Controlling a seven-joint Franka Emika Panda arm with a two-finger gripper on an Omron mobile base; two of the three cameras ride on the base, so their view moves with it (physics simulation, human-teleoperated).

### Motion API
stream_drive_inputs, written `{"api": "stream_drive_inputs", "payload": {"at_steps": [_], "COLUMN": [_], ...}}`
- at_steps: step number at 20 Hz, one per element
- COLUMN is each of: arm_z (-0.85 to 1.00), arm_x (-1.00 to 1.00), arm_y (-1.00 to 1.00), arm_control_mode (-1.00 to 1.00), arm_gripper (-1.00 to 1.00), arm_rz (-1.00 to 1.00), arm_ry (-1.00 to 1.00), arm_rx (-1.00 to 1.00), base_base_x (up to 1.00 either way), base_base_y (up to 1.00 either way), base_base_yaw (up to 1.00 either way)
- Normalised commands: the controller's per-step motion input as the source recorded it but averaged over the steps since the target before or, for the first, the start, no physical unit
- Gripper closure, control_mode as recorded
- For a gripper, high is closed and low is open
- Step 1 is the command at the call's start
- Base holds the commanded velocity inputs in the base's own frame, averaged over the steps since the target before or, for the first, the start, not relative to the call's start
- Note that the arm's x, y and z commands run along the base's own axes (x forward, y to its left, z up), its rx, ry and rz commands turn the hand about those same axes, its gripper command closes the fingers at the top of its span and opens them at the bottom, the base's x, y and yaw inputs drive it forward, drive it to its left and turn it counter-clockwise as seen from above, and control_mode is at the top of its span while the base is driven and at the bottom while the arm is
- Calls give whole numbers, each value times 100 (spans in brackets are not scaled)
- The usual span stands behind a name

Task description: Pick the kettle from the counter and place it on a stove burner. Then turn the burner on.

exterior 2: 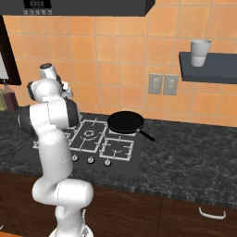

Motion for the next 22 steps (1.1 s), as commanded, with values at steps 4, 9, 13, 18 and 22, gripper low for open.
{"api": "stream_drive_inputs", "payload": {"at_steps": [4,9,13,18,22], "arm_z": [-40,-17,15,7,-8], "arm_x": [0,0,22,57,19], "arm_y": [0,0,0,0,4], "arm_control_mode": [-100,-100,-100,-100,-100], "arm_gripper": [100,100,100,100,100], "arm_rz": [-2,-2,0,0,0], "arm_ry": [2,0,-5,0,2], "arm_rx": [0,0,0,0,0], "base_base_x": [0,0,0,0,0], "base_base_y": [0,0,0,0,0], "base_base_yaw": [0,0,0,0,0]}}
